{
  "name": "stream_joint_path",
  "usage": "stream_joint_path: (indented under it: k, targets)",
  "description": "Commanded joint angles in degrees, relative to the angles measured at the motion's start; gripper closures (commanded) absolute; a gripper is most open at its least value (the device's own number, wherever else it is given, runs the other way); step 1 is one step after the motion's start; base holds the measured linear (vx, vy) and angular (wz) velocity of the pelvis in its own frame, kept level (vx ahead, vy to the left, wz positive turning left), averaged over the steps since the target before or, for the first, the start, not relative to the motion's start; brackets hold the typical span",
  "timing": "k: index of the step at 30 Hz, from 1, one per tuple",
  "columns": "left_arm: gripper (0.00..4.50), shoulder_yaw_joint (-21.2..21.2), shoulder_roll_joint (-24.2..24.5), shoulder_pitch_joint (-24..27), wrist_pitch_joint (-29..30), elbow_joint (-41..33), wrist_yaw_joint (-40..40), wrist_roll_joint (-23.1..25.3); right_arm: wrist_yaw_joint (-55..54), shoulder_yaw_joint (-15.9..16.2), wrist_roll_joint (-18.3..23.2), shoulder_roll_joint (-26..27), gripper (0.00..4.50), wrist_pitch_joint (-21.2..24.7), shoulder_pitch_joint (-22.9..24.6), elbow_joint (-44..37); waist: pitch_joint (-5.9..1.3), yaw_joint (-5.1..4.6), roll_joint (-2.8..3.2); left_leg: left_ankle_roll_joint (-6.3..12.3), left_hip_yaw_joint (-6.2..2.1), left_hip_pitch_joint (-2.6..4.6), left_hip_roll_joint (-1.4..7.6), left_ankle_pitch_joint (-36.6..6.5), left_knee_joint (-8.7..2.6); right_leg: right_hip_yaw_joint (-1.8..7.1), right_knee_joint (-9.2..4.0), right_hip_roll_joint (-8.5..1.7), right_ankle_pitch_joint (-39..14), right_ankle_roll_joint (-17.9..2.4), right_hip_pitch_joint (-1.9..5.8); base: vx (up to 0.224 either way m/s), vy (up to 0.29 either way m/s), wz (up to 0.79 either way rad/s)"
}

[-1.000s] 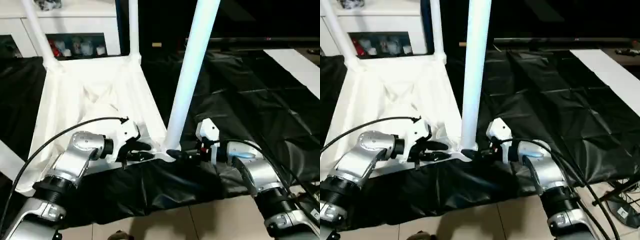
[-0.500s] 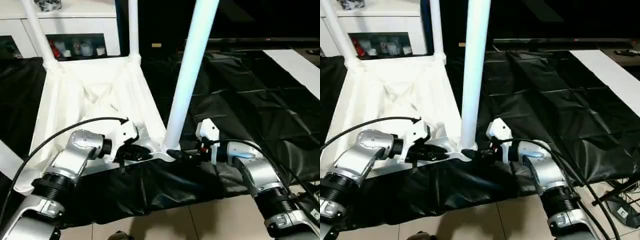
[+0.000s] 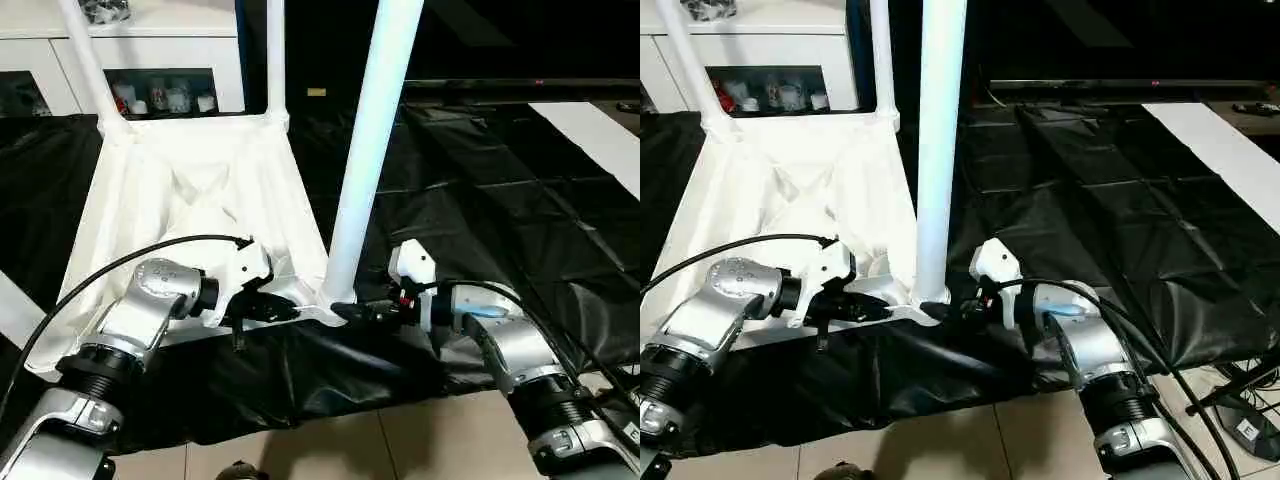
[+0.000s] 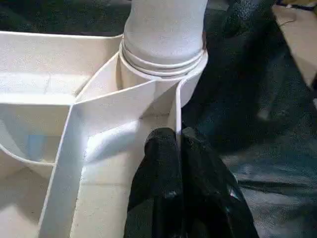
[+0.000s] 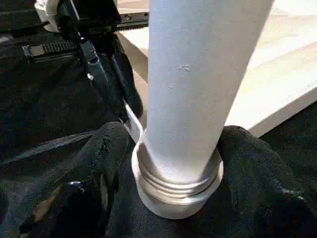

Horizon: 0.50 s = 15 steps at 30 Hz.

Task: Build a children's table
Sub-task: Rotate leg to tighten

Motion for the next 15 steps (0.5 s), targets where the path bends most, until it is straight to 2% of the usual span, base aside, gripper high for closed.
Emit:
stream_joint_path:
  k: [1, 2, 4, 10, 12, 15]
  targets:
    - [4.5, -1.67, -0.7, 1.82, 0.61, -1.33, -3.3, -1.71, 2.09, 0.57, 0.91, -1.22, 0.89, 1.21, -0.81, -0.1, -3.51, 0.31, 0.62, 1.21, -1.95, 1.58, 3.94, -10.85, -4.02, 2.68, -4.06, -4.67, 0.14, -15.24, 1.96, 0.0, 0.0, 0.0]
    - [4.5, -2.0, -0.72, 2.09, 0.89, -1.94, -3.76, -1.87, 2.42, 1.2, 0.13, -1.73, 0.73, 0.32, -0.72, -0.26, -3.5, 0.4, 0.58, 1.61, -1.9, 1.55, 3.97, -10.25, -3.96, 2.66, -3.99, -4.62, 1.06, -15.44, 1.94, 0.0, 0.0, 0.0]
    - [4.5, -2.55, -0.68, 2.5, 1.32, -2.87, -4.54, -2.08, 2.19, 2.11, -1.42, -2.37, 0.73, -1.5, -0.63, -0.28, -3.47, 0.57, 0.67, 1.69, -1.85, 1.63, 3.95, -10.19, -3.92, 2.64, -4.05, -4.64, 1.07, -15.52, 1.84, 0.0, 0.0, 0.0]
    - [4.5, -3.28, -0.71, 3.16, 1.83, -4.14, -5.36, -2.27, 1.22, 2.32, -2.17, -1.31, 0.73, -3.36, -1.9, 2.13, -3.22, 0.79, 0.69, -0.16, -2.03, 1.8, 4.03, -14.31, -4.36, 2.82, -4.63, -4.83, -5.6, -14.57, 1.64, 0.0, 0.0, 0.0]
    - [4.5, -3.29, -0.65, 3.34, 2.1, -4.53, -5.65, -2.11, 1.17, 2.2, -1.82, -0.38, 0.73, -3.49, -2.85, 3.68, -3.3, 0.74, 0.71, -0.35, -2.07, 1.79, 4.06, -14.04, -4.38, 2.83, -4.52, -4.81, -4.83, -14.68, 1.63, 0.0, 0.0, 0.0]
    - [4.5, -3.15, -0.63, 3.27, 2.14, -4.47, -5.6, -1.84, 1.69, 2.12, -1.12, 0.03, 0.98, -3.51, -3.19, 4.28, -3.43, 0.88, 0.73, 0.21, -1.98, 1.73, 4.02, -12.27, -4.23, 2.77, -4.23, -4.71, -1.92, -14.94, 1.73, 0.0, 0.0, 0.0]
